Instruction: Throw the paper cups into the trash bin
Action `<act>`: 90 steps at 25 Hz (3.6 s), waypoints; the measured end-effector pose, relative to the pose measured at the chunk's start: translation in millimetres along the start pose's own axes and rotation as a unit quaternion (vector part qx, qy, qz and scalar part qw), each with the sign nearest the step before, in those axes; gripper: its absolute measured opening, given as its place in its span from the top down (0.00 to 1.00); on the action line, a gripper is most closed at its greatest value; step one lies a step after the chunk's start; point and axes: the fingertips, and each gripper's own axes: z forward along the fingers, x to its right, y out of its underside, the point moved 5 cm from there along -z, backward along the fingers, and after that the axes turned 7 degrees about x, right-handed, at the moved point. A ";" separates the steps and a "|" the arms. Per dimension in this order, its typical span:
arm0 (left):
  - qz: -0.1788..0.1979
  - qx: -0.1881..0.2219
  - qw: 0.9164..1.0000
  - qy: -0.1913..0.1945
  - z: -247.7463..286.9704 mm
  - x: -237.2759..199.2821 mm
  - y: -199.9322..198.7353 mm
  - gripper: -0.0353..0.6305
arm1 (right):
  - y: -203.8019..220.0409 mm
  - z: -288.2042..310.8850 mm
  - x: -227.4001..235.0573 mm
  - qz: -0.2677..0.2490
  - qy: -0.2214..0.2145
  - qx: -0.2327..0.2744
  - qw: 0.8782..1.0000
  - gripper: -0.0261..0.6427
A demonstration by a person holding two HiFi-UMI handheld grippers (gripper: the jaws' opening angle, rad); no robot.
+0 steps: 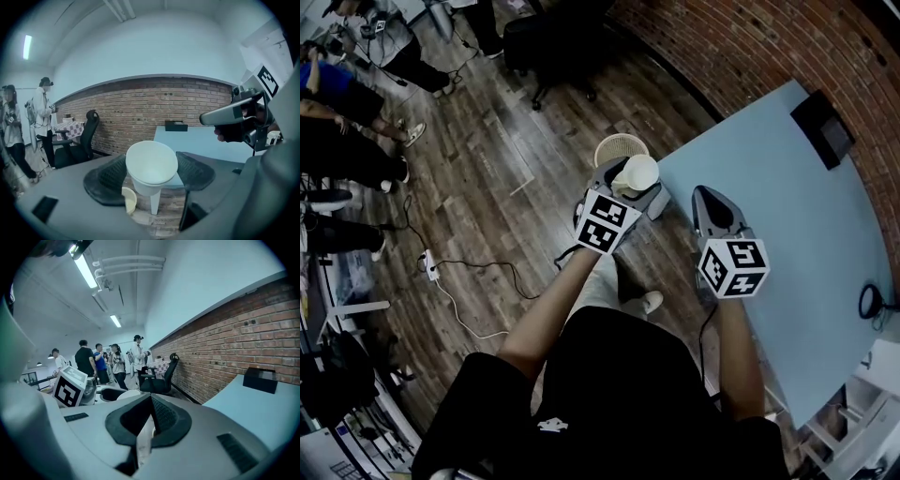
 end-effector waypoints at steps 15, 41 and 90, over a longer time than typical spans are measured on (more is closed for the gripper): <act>-0.028 0.001 0.999 -0.034 -11.9 -74.9 10.1 0.43 | -9.7 78.8 -36.9 -0.014 -0.037 -0.017 0.999 0.96; -0.063 -0.015 0.997 -0.044 30.4 -198.1 26.0 0.43 | -18.3 222.4 -31.6 -0.013 -0.046 -0.055 0.997 0.96; -0.083 -0.112 0.990 0.008 151.9 -282.9 82.0 0.43 | 52.4 387.4 79.3 0.097 0.009 -0.132 0.986 0.96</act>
